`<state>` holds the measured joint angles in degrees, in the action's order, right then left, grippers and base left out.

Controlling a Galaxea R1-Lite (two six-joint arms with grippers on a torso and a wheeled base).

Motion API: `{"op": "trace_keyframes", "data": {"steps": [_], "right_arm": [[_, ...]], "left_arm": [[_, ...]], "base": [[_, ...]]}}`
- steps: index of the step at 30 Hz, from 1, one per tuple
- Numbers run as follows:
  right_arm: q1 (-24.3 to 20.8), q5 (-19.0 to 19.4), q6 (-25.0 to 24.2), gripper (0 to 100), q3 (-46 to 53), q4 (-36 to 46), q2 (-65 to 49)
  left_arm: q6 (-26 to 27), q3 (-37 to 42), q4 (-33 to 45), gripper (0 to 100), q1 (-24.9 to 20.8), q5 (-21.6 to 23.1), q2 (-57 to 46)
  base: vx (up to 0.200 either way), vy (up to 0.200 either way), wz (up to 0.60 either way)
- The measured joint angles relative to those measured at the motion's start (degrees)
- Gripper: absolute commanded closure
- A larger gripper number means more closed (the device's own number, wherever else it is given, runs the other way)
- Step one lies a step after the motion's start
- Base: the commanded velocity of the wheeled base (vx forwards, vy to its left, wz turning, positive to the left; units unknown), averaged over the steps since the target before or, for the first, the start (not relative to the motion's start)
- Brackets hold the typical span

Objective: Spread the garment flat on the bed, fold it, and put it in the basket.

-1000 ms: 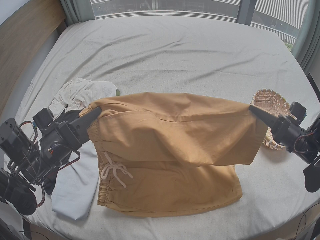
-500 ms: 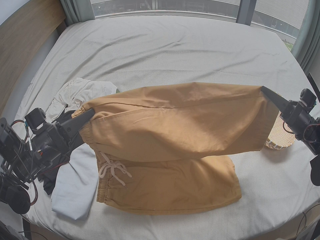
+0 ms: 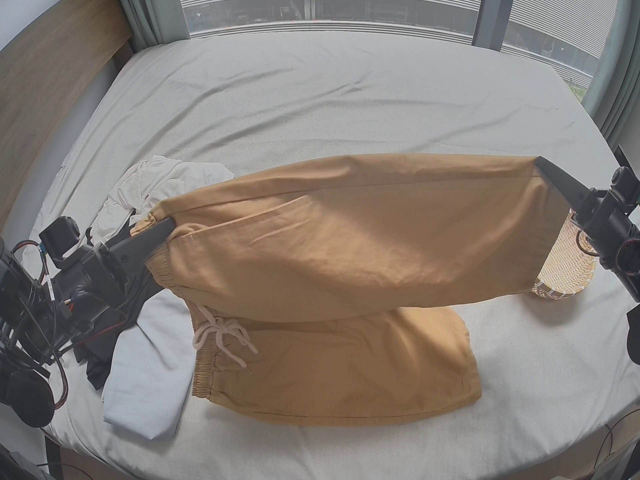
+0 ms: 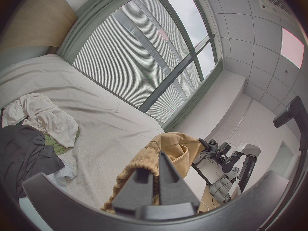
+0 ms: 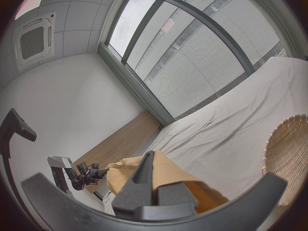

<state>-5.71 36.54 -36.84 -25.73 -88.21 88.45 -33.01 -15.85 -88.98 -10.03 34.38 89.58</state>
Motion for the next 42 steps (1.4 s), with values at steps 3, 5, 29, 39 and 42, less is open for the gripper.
{"op": "trace_keyframes", "data": {"steps": [3, 5, 29, 39, 42], "right_arm": [[0.89, 0.13, 0.00, 100, -0.01, 0.00, -0.01], [1.30, 0.17, 0.00, 100, -0.09, 0.00, -0.01], [2.65, 0.41, -2.57, 100, -0.85, 0.00, -3.04], [2.86, 0.38, -0.73, 100, -0.12, 0.00, -0.91], [2.90, 0.38, -0.71, 100, -0.04, 0.00, -0.48]], "left_arm": [[0.00, -0.13, 0.00, 100, 0.41, 0.00, 0.00], [0.00, -0.35, 0.02, 100, 0.74, 0.02, 0.00], [-0.22, -1.24, 0.00, 100, 2.82, 0.00, -1.65], [-0.35, -1.32, 0.00, 100, 4.14, -0.06, -1.07], [-0.24, -1.54, 0.02, 100, 4.14, -0.09, -0.63]], "base": [[0.000, 0.000, 0.00], [0.000, 0.000, 0.00], [0.000, 0.000, 0.00], [0.000, 0.000, 0.00], [0.000, 0.000, 0.00]]}}
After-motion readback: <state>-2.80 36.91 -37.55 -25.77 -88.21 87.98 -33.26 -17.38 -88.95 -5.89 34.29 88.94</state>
